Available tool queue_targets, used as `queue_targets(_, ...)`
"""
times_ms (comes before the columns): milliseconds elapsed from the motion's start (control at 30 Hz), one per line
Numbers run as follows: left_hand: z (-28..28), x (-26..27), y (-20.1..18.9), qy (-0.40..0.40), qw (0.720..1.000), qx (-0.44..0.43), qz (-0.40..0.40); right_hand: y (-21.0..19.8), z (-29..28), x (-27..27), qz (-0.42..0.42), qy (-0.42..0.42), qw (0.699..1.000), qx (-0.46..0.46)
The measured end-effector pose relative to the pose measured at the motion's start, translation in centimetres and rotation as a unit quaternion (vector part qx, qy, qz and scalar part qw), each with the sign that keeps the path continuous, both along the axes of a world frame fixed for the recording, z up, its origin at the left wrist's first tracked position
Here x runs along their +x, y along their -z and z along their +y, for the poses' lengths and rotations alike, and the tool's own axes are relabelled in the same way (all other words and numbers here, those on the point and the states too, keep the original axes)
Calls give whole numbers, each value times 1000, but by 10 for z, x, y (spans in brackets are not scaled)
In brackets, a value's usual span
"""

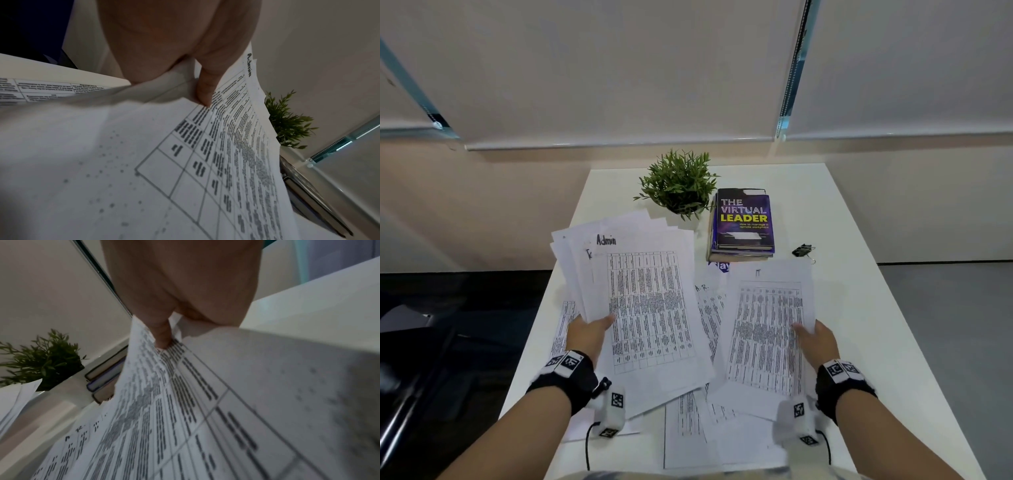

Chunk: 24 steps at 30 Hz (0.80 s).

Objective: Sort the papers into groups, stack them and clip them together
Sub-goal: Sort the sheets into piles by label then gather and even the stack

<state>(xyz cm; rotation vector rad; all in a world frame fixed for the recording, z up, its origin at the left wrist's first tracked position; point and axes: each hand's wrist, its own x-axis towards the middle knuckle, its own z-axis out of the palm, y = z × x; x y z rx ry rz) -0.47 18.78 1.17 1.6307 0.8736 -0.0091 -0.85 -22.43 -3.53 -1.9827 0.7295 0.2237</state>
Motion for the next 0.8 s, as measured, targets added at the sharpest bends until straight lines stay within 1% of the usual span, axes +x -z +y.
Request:
queue_targets(133, 3, 2, 1, 11, 1000, -4, 3, -19, 13, 1, 32, -79, 996, -8)
queue_targets(200, 4, 2, 2, 11, 1000, 1, 4, -17, 22, 3, 63, -117, 991, -26)
queue_targets(300, 2, -1, -1, 14, 1000, 0, 6, -2, 42, 7, 98, -168, 975, -109)
queue_targets(367, -1, -4, -4, 17, 1000, 2, 9, 13, 54, 7, 126, -213, 949, -196)
queue_targets(433, -5, -7, -9, 16, 1000, 1, 6, 23, 63, 5, 150, -226, 927, -261)
queue_targets(500, -7, -9, -12, 21, 1000, 4, 14, 25, 70, 3, 156, -218, 919, -291)
queue_targets(567, -5, -10, -9, 25, 999, 5, 24, 29, 72, 5, 156, -211, 922, -286)
queue_targets(633, -2, -10, -5, 29, 999, 10, 27, 31, 70, 6, 155, -214, 929, -259)
queue_targets(800, -7, -10, -7, 29, 999, 14, 24, 31, 54, 6, 80, -179, 962, -192)
